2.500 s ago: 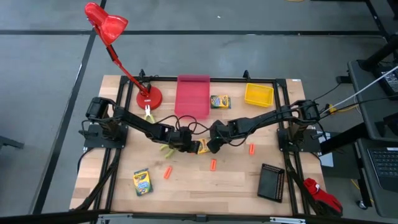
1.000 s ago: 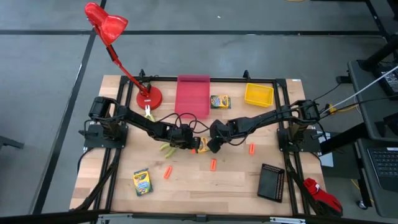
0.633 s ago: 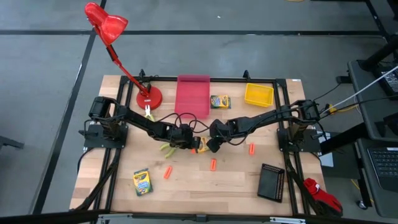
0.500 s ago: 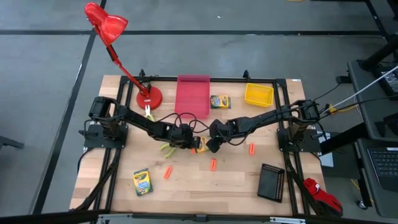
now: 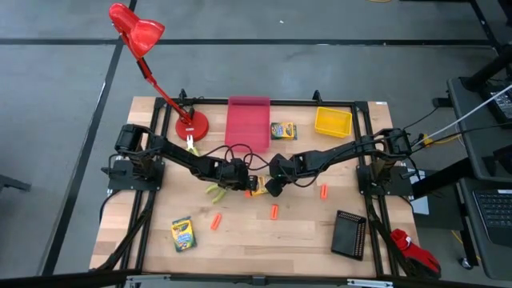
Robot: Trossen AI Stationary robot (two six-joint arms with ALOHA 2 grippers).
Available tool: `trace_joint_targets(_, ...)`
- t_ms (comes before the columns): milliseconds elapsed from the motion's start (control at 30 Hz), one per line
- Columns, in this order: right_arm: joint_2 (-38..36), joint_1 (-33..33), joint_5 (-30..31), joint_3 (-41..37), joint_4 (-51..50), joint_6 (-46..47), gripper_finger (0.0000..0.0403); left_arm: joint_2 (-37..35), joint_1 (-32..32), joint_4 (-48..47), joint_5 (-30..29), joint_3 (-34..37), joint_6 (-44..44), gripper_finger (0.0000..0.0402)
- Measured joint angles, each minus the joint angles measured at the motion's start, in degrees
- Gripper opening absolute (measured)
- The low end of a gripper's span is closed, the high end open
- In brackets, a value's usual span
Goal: Pick & Place School Supplies
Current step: Put the yellow crayon box into the red bin
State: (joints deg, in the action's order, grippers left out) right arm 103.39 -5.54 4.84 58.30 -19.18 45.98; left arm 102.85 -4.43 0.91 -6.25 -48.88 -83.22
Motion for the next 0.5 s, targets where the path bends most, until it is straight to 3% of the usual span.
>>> trace_joint_targets(167, 0.0, -0.02, -0.18, 0.07, -0.01, -0.3, 0.0022, -1.46, -0.02, -0.73, -1.92, 0.13, 2.11, 0.0002)
trace_joint_targets(333, -0.55, -0.07, -1.68, 0.24, 0.76, -2.58, 0.0022, -6.01, -0.21, -3.68, -7.95, 0.39, 4.56, 0.0002)
trace_joint_targets(500, -3.31, -0.09, 0.52, 0.2, 0.43, -3.41, 0.0022, -10.43, -1.01, -5.44, -10.58, 0.35, 6.01, 0.0001)
